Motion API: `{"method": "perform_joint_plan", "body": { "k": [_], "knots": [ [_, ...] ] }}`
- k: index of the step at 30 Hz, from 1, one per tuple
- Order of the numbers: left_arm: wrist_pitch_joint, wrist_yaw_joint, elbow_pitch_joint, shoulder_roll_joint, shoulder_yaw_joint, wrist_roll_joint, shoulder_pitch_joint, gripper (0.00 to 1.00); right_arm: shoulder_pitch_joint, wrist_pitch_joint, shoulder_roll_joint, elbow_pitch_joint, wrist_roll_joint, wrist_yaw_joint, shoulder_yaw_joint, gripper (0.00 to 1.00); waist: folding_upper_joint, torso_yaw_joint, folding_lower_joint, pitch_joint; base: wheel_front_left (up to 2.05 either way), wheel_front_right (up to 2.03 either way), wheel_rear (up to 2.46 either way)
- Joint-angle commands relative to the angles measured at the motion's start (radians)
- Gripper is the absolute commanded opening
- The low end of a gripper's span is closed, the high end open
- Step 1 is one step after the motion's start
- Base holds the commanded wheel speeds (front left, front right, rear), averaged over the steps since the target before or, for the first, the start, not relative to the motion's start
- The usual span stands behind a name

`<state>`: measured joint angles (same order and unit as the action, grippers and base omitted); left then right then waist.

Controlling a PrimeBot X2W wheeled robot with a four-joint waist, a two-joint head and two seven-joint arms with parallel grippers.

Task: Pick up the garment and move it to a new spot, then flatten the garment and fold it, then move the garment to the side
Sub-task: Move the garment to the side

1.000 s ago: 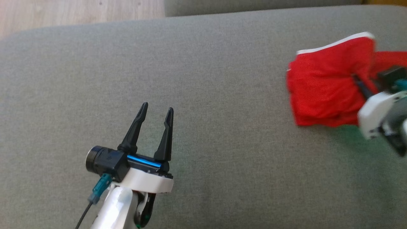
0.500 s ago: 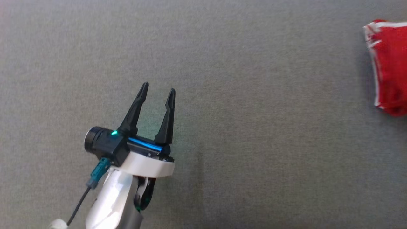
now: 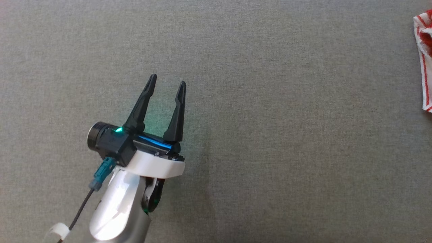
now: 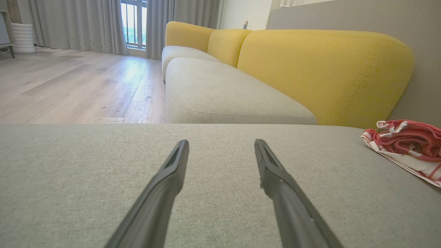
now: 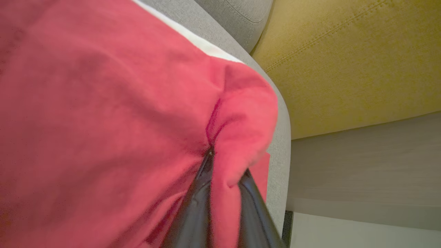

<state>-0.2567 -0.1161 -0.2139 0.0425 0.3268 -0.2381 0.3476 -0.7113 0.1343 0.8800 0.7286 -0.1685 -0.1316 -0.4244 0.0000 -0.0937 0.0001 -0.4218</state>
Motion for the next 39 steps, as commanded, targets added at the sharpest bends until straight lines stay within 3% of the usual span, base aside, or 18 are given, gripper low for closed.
{"method": "perform_joint_plan", "body": {
  "k": [1,10,22,23,35,39],
  "knots": [
    [-0.005,-0.006,0.027,0.008,-0.032,-0.003,0.022,1.0,0.003,-0.013,0.031,-0.006,0.009,0.001,0.011,1.0,0.0,0.0,-0.0001,0.0,0.0,0.0,0.0],
    [-0.005,-0.009,0.021,0.008,-0.067,0.012,0.005,1.0,-0.029,-0.09,-0.103,0.015,0.035,0.001,0.156,1.0,0.0,0.03,-0.0001,0.074,0.0,0.0,0.0],
    [-0.005,0.006,0.052,0.008,-0.117,-0.017,-0.073,1.0,0.029,-0.18,-0.392,-0.173,0.021,0.001,0.314,1.0,0.0,0.083,-0.0001,0.24,0.0,0.0,0.0],
    [-0.005,0.006,0.052,0.008,-0.117,-0.017,-0.073,1.0,0.029,-0.18,-0.392,-0.173,0.021,0.001,0.314,1.0,0.0,0.083,-0.0001,0.24,0.0,0.0,0.0],
    [-0.005,0.031,0.028,0.008,-0.13,-0.032,-0.174,1.0,0.368,-0.23,-0.758,-0.448,-0.057,0.001,0.413,1.0,0.0,0.088,-0.0001,0.352,0.0,0.0,0.0],
    [-0.005,0.04,0.005,0.008,-0.132,-0.045,-0.195,1.0,0.48,-0.253,-0.81,-0.47,-0.041,0.001,0.405,1.0,0.0,0.088,-0.0001,0.366,0.0,0.0,0.0]
  ]
}}
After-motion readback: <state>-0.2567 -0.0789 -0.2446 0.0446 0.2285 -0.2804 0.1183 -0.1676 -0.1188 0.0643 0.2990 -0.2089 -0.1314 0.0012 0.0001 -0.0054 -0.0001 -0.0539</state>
